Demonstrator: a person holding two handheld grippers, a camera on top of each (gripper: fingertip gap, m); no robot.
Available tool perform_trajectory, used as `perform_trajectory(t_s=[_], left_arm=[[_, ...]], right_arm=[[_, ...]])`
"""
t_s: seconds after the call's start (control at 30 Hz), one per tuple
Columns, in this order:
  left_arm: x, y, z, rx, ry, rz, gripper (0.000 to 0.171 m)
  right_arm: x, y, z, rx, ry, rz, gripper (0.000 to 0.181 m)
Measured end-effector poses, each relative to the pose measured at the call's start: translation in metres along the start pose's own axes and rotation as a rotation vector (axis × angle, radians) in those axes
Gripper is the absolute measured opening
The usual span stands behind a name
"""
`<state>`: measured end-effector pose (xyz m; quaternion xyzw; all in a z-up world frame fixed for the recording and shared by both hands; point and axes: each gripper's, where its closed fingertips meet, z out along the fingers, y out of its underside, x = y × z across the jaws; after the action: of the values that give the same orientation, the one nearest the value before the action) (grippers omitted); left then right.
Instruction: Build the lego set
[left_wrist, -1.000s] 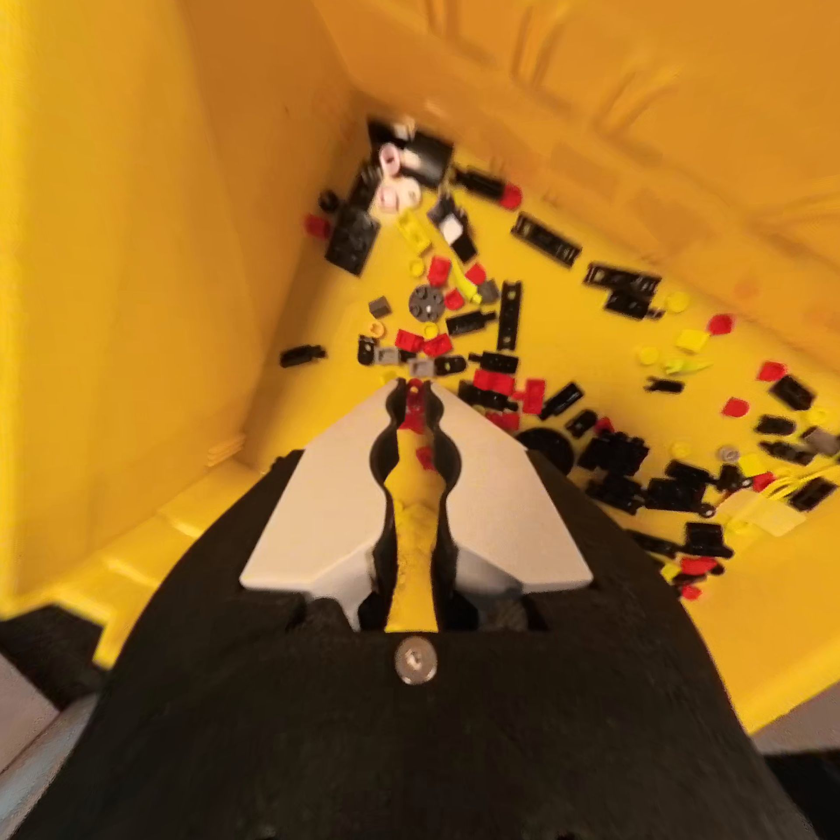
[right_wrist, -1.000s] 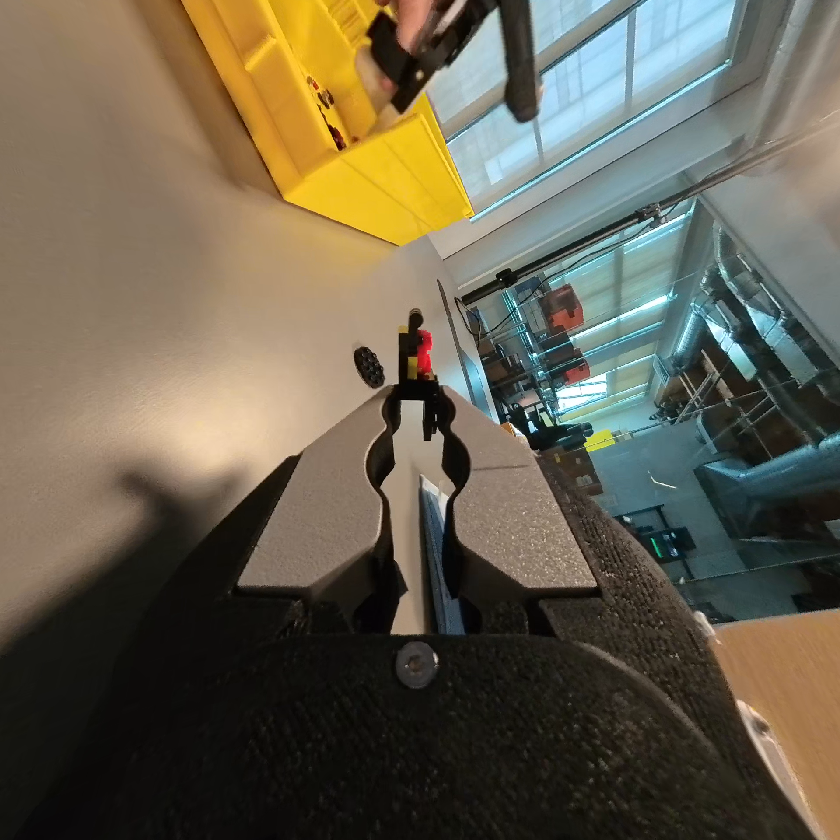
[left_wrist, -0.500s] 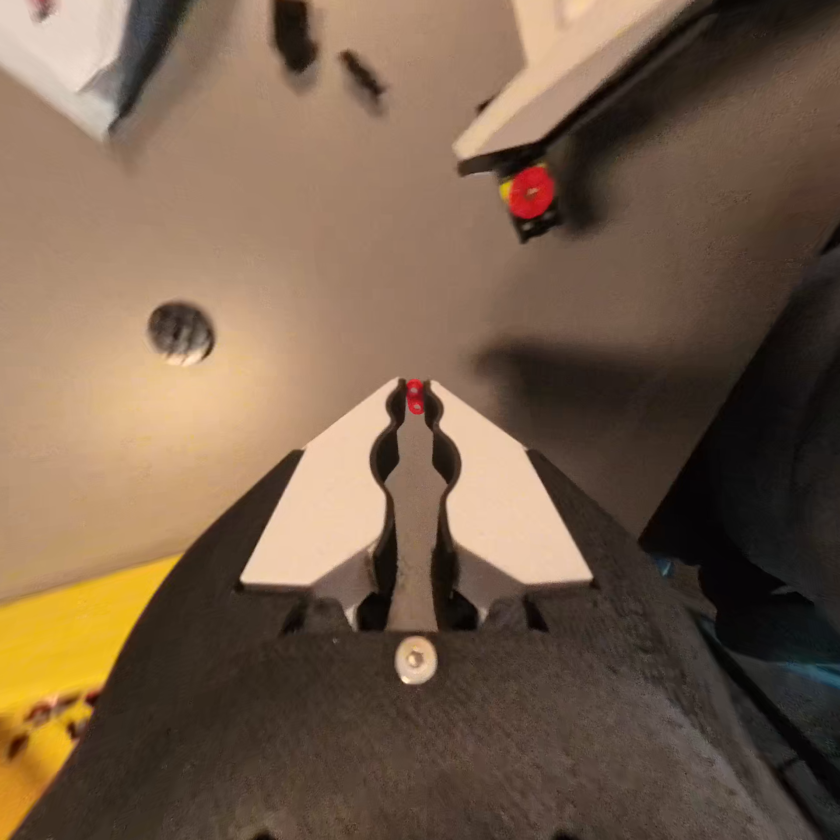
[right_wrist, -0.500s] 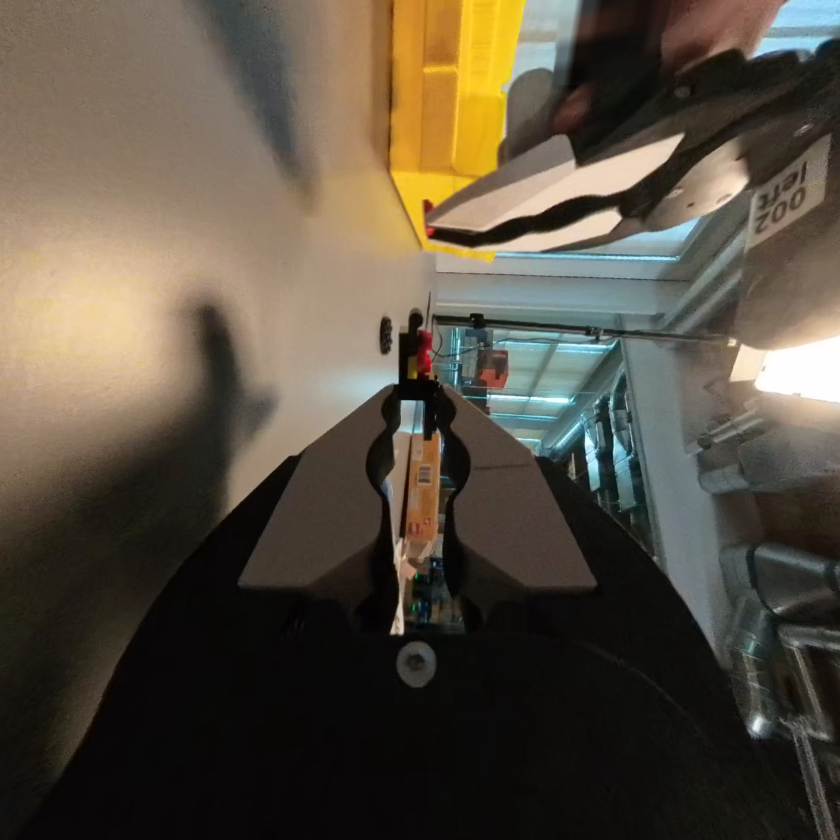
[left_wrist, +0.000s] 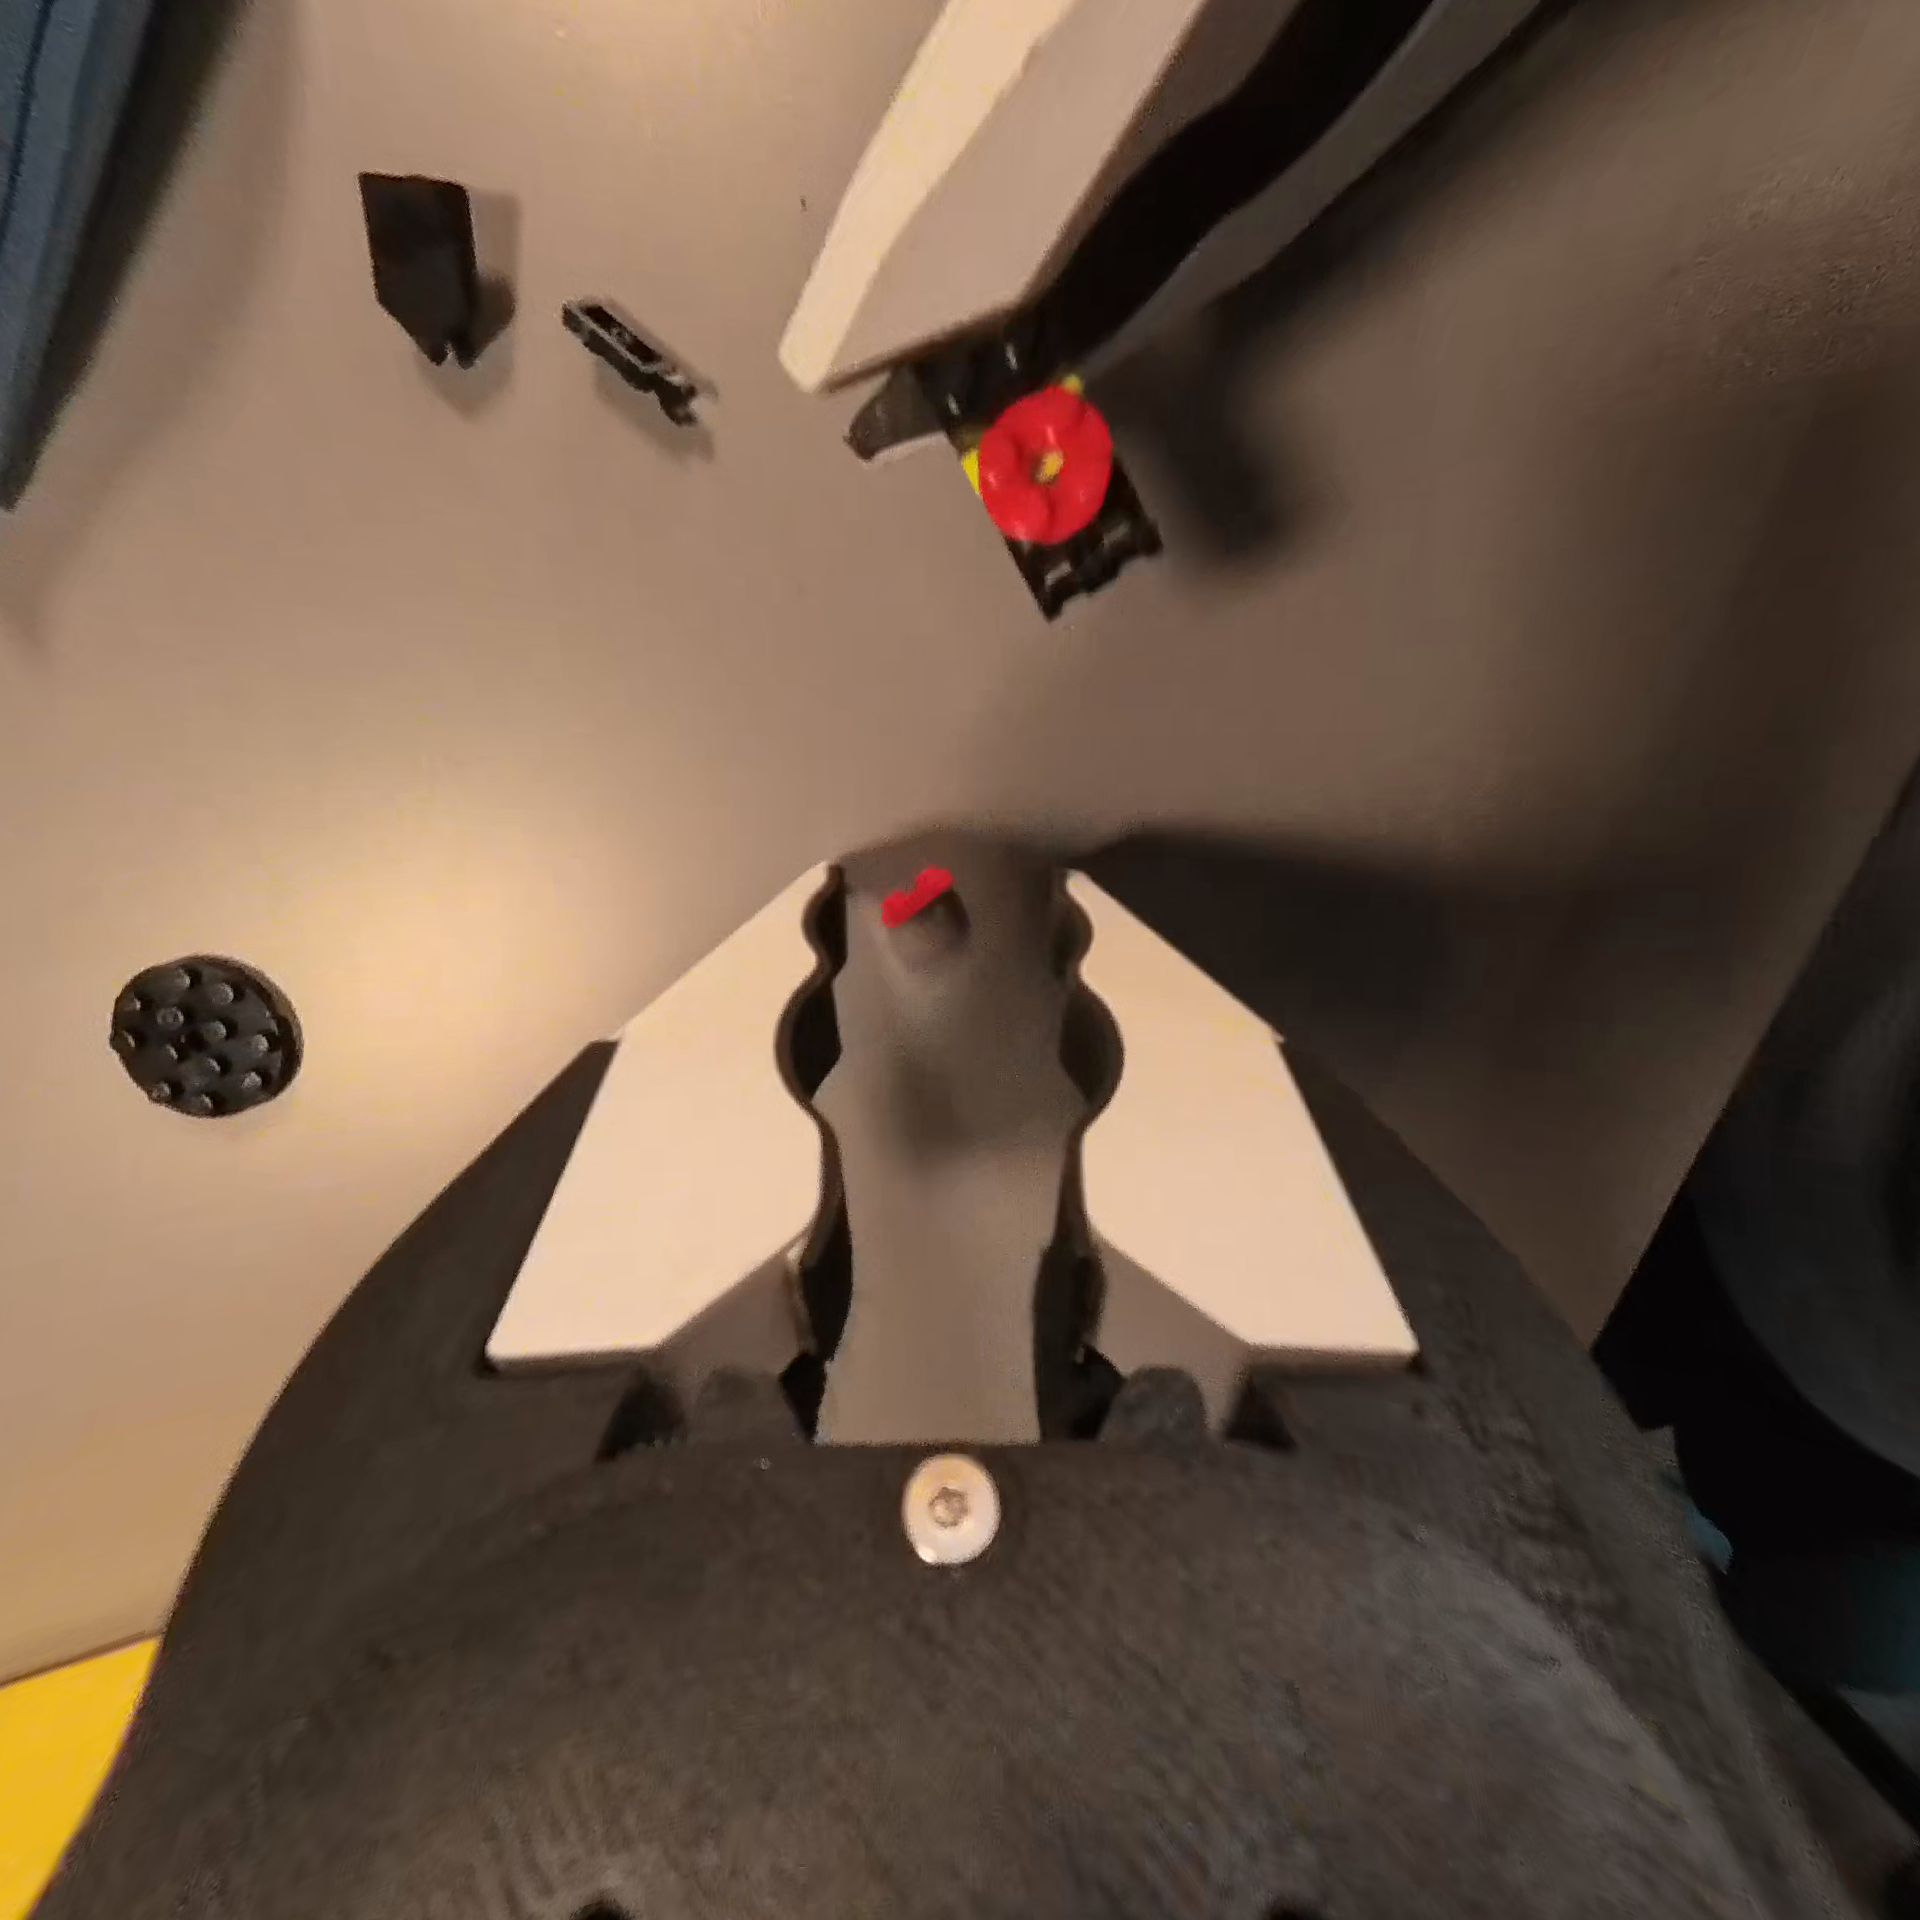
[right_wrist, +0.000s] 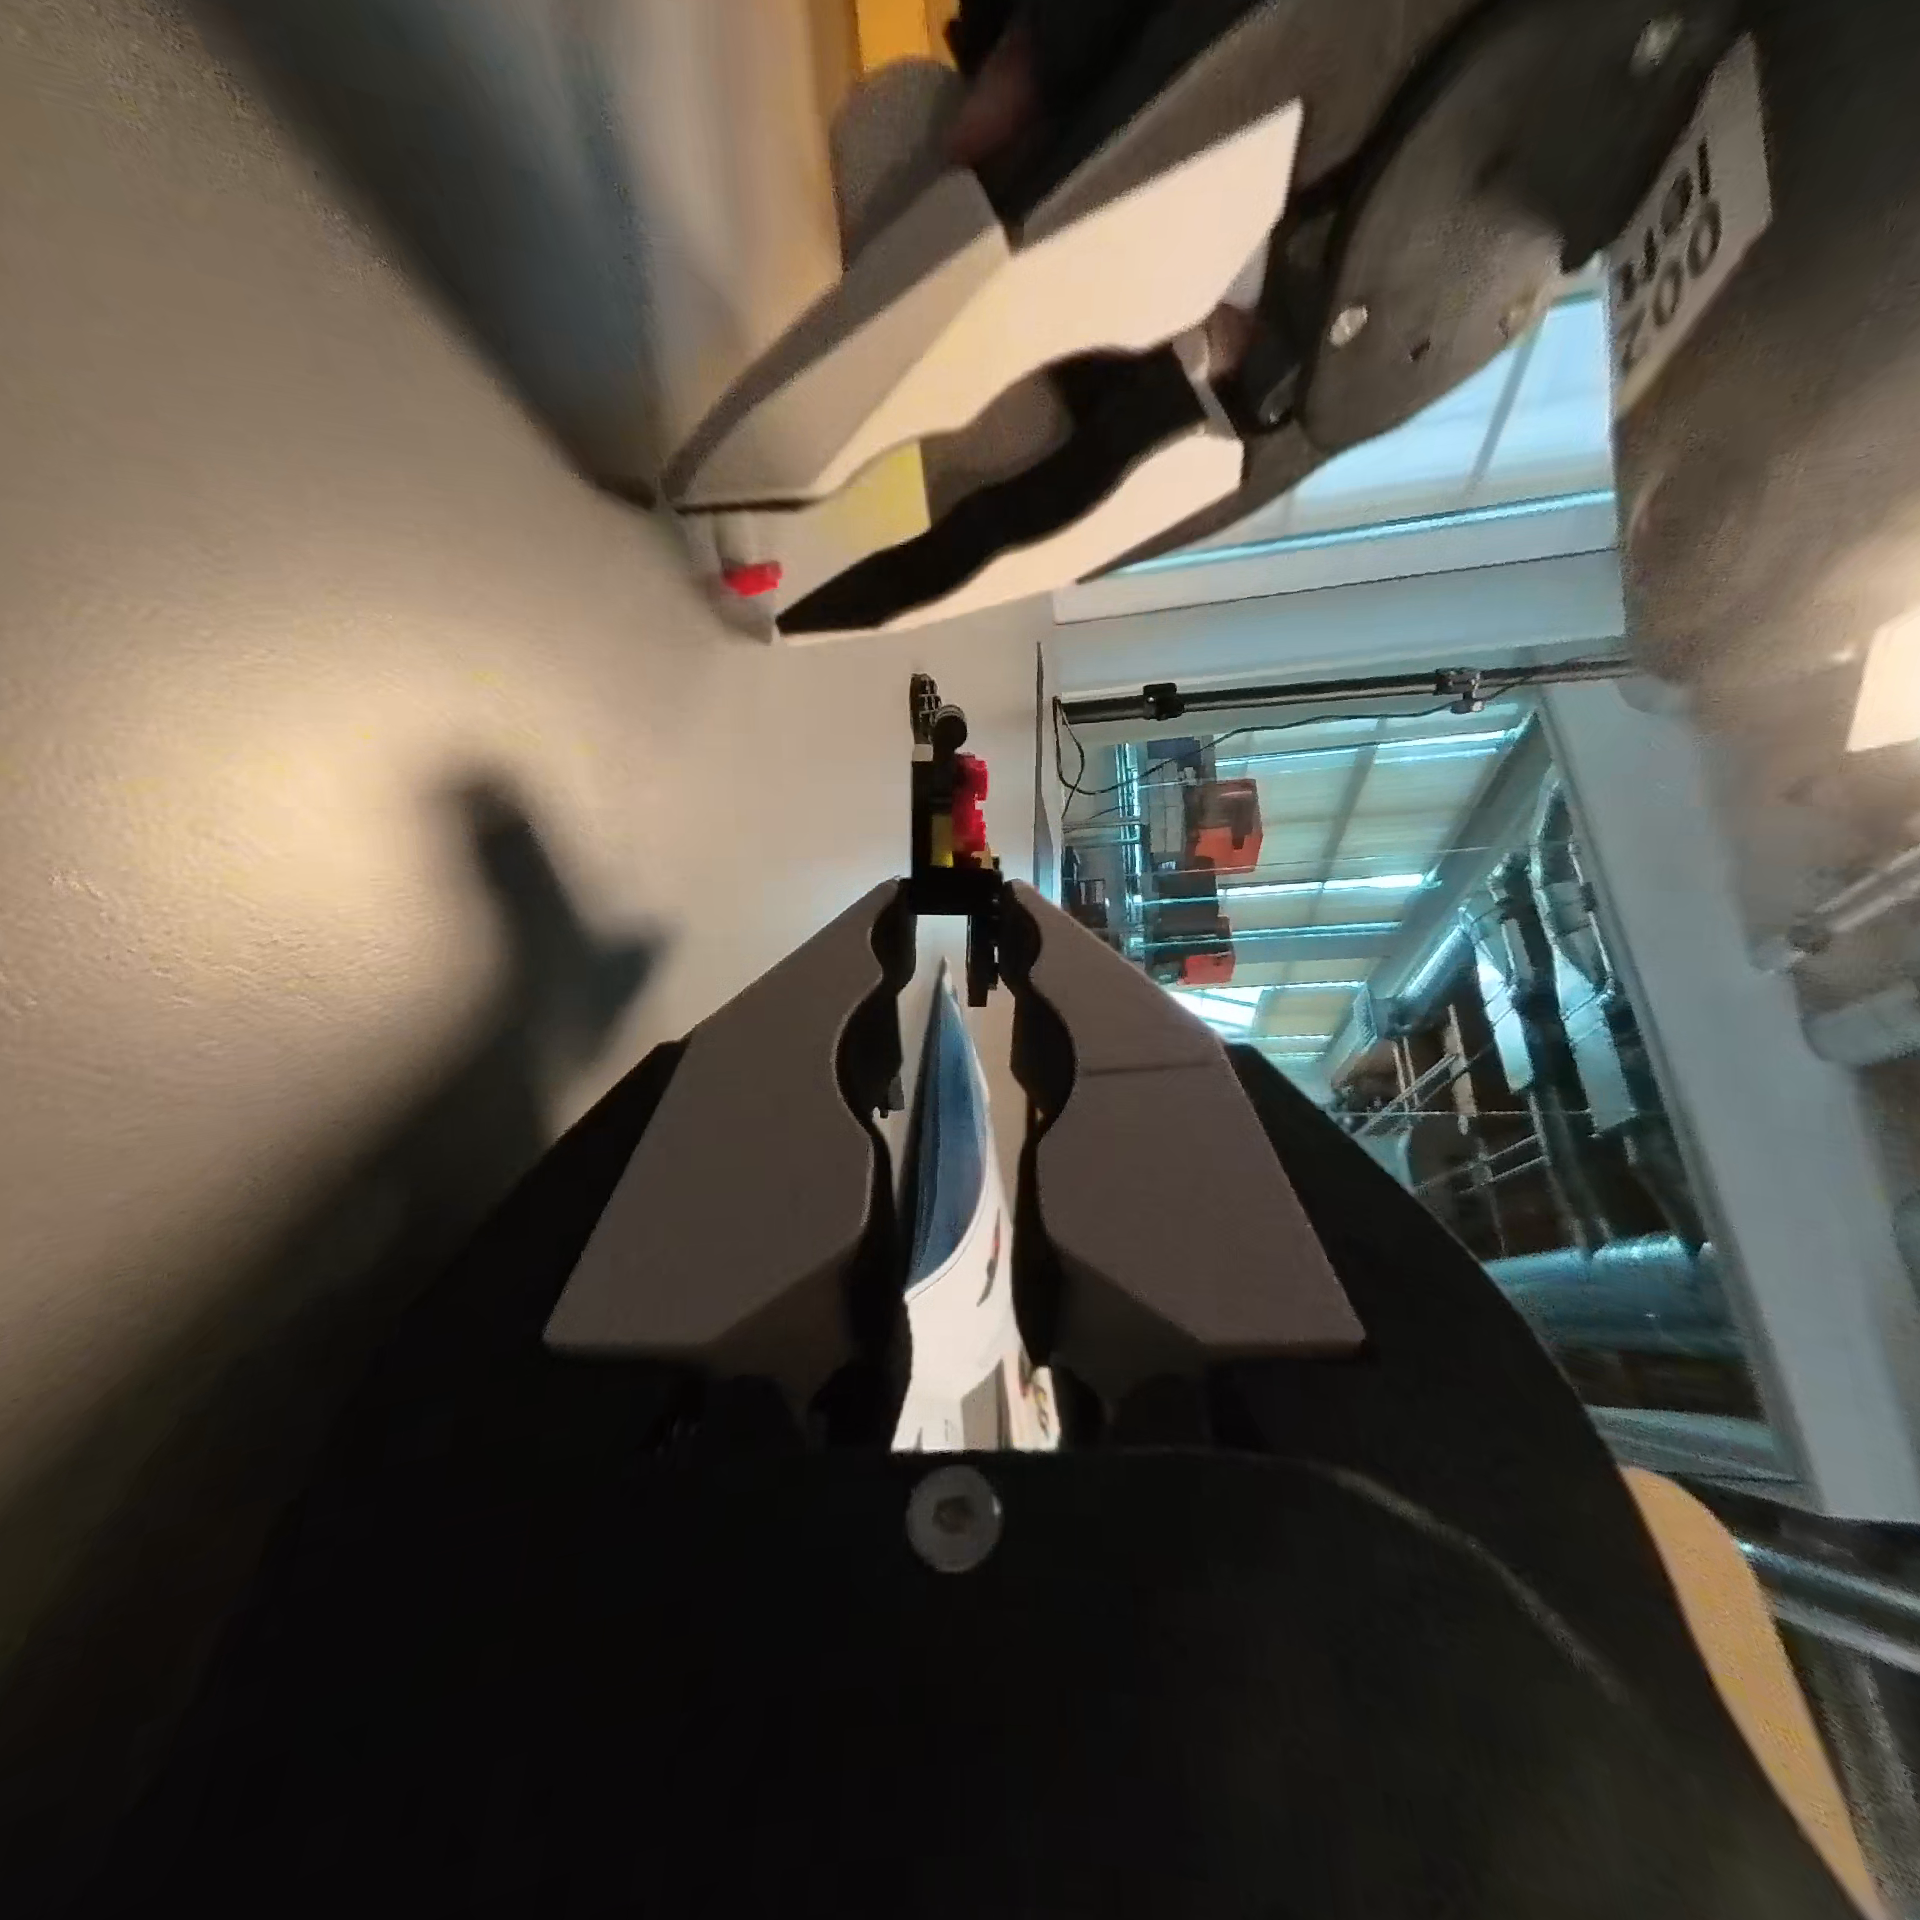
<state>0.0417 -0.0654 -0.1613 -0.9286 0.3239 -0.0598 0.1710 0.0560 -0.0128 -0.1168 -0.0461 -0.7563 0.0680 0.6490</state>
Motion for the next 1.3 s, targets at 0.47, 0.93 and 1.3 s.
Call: perform_trajectory(t_s=[0.47,0.93,1.3], left_arm=[[-0.001,0.001,-0.013,0.188,-0.056,0.212,0.032],[-0.002,-0.001,-0.005,0.189,-0.107,0.233,0.016],[0.002,0.004,-0.008,0.161,-0.141,0.268,0.021]], right_arm=[[0.001,0.005,0.001,-0.003,-0.012,0.065,0.013],[0.001,0.005,0.001,-0.003,-0.013,0.073,0.013],[0.001,0.005,0.0,-0.002,-0.012,0.07,0.013]])
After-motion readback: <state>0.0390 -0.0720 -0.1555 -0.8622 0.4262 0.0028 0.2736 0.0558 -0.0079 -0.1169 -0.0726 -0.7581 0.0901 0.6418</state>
